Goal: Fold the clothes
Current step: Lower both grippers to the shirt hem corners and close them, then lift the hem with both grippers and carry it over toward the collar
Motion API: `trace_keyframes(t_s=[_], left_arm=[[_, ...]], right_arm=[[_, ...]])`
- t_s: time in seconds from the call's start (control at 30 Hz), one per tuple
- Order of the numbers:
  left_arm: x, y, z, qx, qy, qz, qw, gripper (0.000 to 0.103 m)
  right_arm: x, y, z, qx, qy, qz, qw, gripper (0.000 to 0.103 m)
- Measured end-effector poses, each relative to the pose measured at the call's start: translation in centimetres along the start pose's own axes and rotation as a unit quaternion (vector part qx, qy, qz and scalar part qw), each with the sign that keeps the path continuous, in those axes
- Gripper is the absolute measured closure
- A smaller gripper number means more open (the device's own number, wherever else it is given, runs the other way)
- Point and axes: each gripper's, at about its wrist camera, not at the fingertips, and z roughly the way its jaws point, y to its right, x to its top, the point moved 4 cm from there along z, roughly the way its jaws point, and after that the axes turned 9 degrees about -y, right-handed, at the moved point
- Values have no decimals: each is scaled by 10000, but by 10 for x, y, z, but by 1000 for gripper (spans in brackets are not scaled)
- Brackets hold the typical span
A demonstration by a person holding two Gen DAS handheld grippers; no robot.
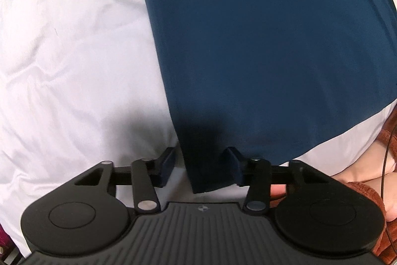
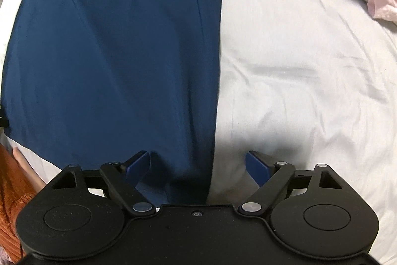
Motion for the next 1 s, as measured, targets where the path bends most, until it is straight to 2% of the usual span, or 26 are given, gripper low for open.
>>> trace_keyframes(t_s=[0.07, 0.17, 0.27, 0.3, 0.33, 0.43, 0.53, 0.8, 0.93, 1.0], left_arm=[[-4, 0, 3, -2, -11, 11, 10000, 68], [-7, 1, 6, 56, -32, 80, 9999, 71], [-10, 1, 10, 124, -51, 119, 9998, 74], [-10, 0, 11, 147, -49, 113, 9998, 75], [-12, 0, 12, 169, -41, 111, 9998, 77], [-16, -4, 14, 206, 9, 91, 9997, 86], [-21, -8, 13, 180, 112, 53, 9998, 97], [-30, -18, 1, 242, 436, 85, 9987, 100], [-24, -33, -17, 245, 845, -139, 9960, 100], [-22, -39, -21, 254, 908, -224, 9953, 100]], right_arm=[[-4, 0, 1, -12, -49, -73, 10000, 18], [-14, 0, 2, 17, -133, -198, 9997, 31], [-22, 1, 4, 47, -197, -291, 9994, 57], [-24, 1, 4, 71, -209, -316, 9993, 72], [-28, 2, 5, 99, -222, -345, 9991, 82], [-37, 3, 5, 129, -223, -449, 9987, 94], [-43, 3, 1, 60, -118, -578, 9982, 99], [-58, 4, -25, 106, 246, -796, 9965, 100], [-56, 10, -46, 98, 554, -809, 9951, 100], [-52, 19, -52, 65, 713, -679, 9951, 100]])
